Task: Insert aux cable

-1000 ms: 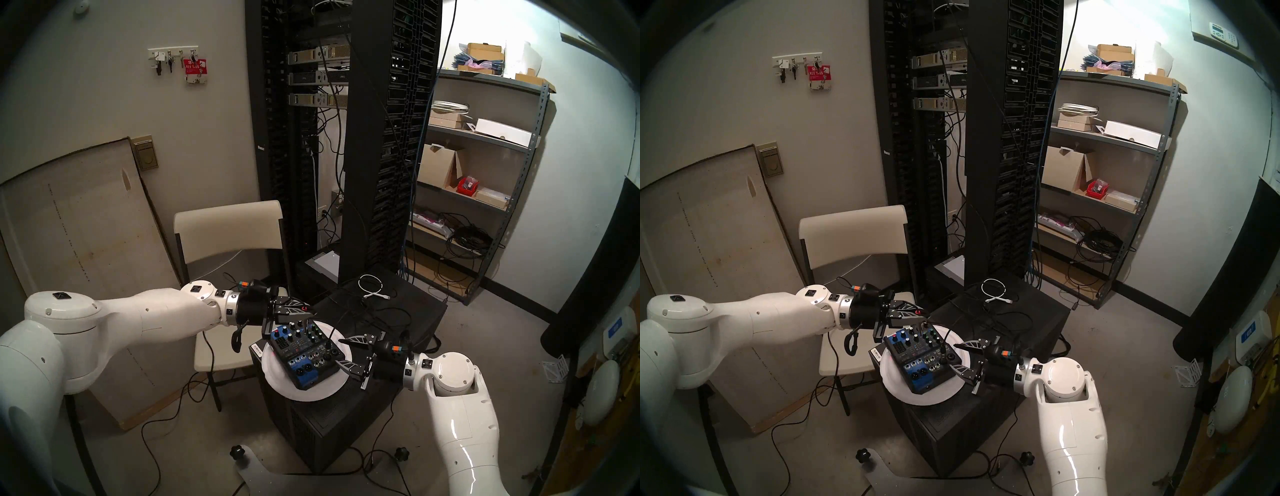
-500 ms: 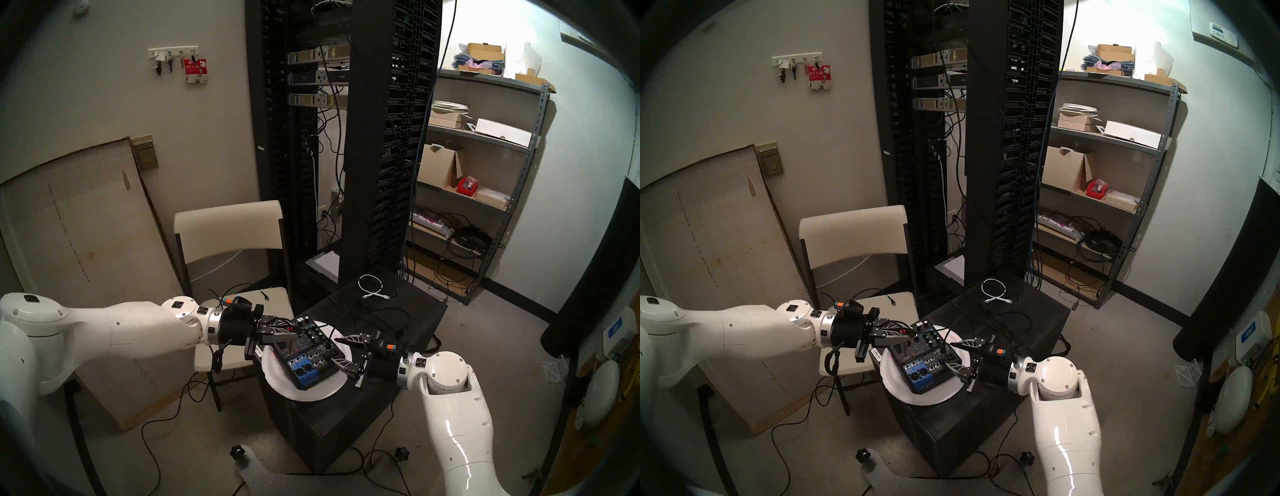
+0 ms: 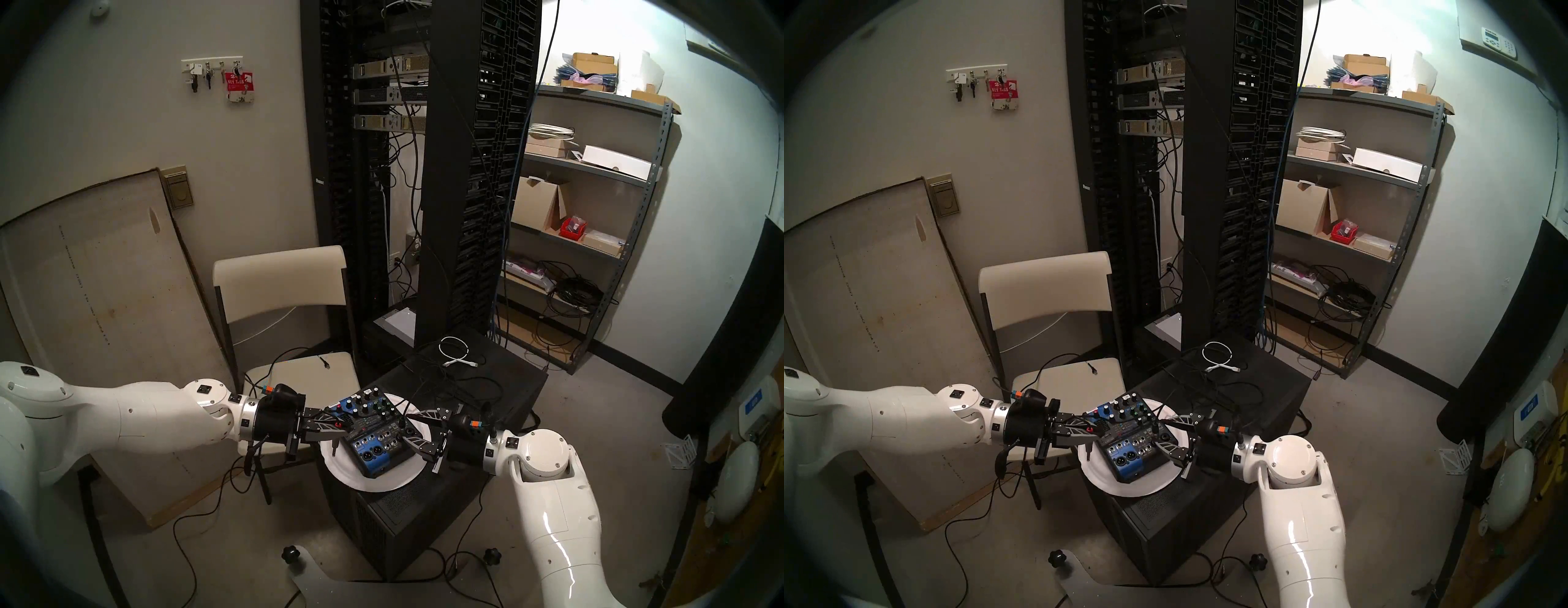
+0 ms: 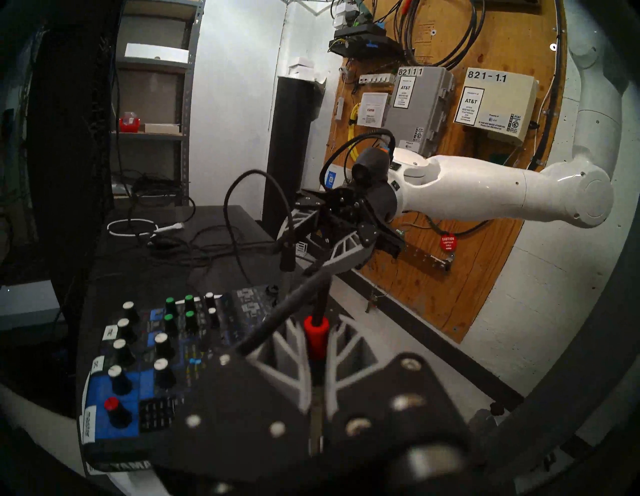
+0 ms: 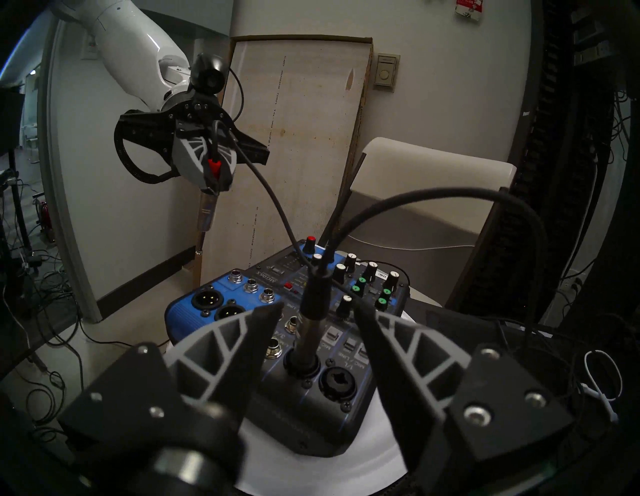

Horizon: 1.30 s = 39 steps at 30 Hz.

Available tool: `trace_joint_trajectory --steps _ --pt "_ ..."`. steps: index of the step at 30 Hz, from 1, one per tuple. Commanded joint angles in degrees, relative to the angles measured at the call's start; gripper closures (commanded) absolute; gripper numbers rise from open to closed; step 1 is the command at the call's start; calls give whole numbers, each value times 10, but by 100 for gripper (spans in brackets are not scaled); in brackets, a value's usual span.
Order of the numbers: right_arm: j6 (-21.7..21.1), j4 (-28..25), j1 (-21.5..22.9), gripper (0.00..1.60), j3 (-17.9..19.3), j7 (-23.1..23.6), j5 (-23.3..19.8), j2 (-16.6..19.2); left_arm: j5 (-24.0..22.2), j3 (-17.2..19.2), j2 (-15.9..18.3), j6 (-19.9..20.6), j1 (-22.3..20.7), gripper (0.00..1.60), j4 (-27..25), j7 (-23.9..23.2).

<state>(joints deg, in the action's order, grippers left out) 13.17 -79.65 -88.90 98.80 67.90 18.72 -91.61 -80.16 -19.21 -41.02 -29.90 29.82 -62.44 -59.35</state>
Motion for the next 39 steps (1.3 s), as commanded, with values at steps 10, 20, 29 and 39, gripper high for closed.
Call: trace_joint_trajectory --steps 10,20,29,39 --pt "2 0 11 60 -5 2 -5 -7 48 -9 -33 58 -42 160 46 -28" --pt "4 9 15 62 -7 2 -5 -9 99 -20 -58 83 -53 160 64 -5" --pt "5 11 15 65 -9 2 -5 -11 126 -24 -66 99 -60 160 70 6" --pt "9 27 26 63 -17 -7 -6 -14 142 -26 -63 106 -53 160 65 15"
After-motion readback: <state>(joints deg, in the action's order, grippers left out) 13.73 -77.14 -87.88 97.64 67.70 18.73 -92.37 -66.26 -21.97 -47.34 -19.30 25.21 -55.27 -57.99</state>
